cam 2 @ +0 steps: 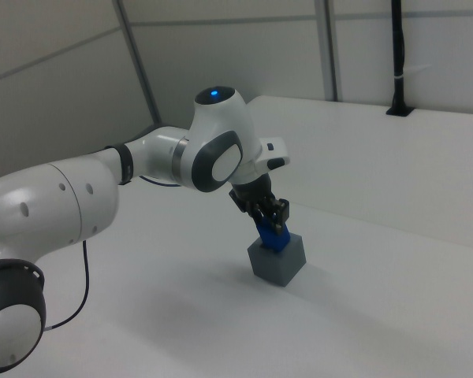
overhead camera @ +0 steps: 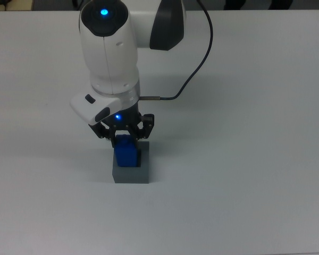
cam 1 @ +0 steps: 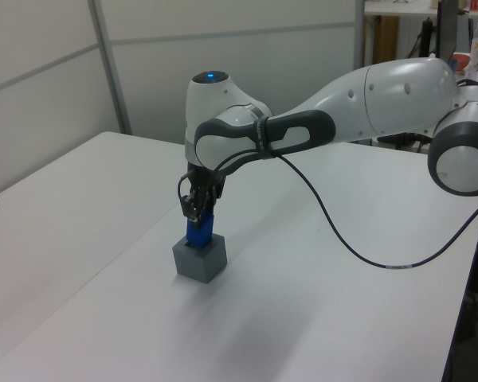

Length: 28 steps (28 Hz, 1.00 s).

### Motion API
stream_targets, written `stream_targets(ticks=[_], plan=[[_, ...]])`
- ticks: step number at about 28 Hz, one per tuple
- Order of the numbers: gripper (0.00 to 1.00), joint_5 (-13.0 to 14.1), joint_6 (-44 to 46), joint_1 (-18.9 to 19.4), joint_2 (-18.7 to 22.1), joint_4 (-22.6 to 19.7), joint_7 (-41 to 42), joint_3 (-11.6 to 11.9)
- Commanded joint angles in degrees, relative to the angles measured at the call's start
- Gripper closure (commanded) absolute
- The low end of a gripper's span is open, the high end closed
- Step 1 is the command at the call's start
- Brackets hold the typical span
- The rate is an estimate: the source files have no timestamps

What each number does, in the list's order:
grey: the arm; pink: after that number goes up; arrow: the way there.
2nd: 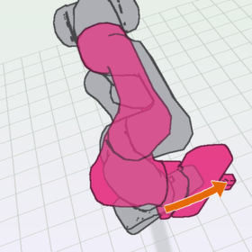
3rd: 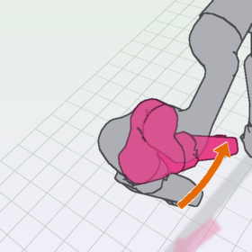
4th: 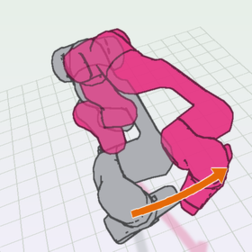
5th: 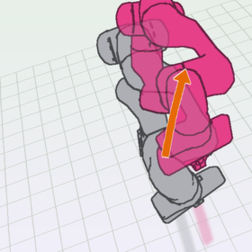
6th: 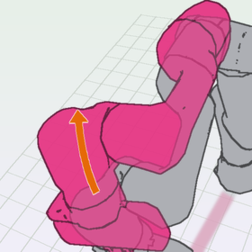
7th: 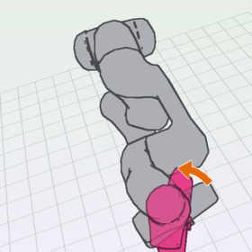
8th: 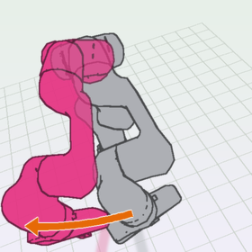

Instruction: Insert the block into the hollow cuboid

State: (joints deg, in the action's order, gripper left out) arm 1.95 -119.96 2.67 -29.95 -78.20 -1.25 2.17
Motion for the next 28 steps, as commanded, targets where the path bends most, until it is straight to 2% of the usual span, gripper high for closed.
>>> stream_targets(ticks=[1,17,28], plan=[[0.63,0.34,0.17,0.32,-0.11,-0.11,1.42,0.12],[0.63,0.34,5.78,0.4,2.18,-0.11,0.63,0.12],[0.63,0.42,5.36,0.4,2.27,-0.11,-0.42,0.12]])
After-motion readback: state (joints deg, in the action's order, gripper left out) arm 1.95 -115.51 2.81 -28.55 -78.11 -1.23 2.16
